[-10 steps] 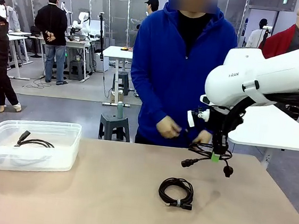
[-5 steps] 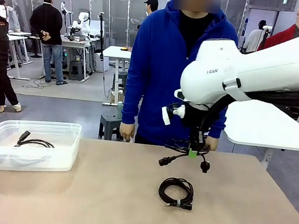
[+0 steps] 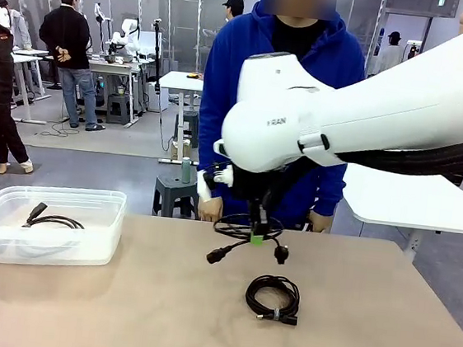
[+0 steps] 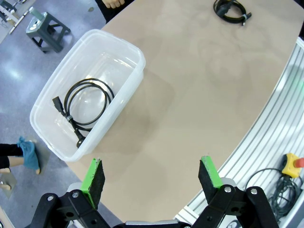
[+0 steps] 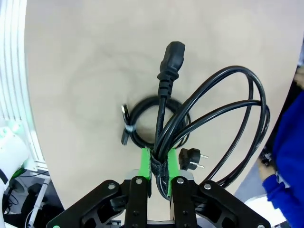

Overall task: Organize and store the cables.
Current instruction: Place the Power Cable into the Organizing box.

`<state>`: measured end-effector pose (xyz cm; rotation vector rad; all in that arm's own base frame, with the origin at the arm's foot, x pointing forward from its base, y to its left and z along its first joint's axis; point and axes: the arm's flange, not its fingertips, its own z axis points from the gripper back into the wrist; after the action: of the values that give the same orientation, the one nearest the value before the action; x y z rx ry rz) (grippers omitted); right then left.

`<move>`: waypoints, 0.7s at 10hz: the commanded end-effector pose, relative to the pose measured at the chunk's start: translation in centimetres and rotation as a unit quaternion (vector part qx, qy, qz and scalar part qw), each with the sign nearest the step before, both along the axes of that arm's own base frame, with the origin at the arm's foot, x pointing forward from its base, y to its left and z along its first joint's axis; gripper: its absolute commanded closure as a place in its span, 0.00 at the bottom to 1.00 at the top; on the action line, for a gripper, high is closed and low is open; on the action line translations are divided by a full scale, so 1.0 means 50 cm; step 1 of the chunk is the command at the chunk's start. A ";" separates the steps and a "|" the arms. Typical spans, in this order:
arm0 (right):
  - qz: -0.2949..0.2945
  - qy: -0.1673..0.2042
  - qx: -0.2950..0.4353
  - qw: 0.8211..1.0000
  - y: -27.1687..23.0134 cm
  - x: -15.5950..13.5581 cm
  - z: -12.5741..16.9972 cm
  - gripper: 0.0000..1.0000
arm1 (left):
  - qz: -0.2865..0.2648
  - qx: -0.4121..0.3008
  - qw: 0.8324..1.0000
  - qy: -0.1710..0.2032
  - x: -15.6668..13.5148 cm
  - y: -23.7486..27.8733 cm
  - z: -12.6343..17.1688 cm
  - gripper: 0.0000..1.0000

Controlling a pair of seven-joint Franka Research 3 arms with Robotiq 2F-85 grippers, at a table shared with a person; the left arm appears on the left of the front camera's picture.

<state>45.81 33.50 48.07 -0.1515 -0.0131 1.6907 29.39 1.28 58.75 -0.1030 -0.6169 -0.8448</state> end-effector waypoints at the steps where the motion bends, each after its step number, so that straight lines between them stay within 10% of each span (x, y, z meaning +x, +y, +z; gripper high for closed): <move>1: 0.012 0.004 -0.011 1.000 0.058 0.000 -0.001 0.92 | -0.002 0.000 1.000 0.002 0.000 -0.001 -0.001 0.00; 7: 0.009 0.051 0.030 0.998 0.160 0.028 -0.139 0.92 | -0.002 0.000 1.000 0.002 0.000 -0.001 -0.001 0.00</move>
<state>46.91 40.68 41.05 -0.0366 0.0435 1.7530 29.39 1.28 58.75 -0.1030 -0.6168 -0.8449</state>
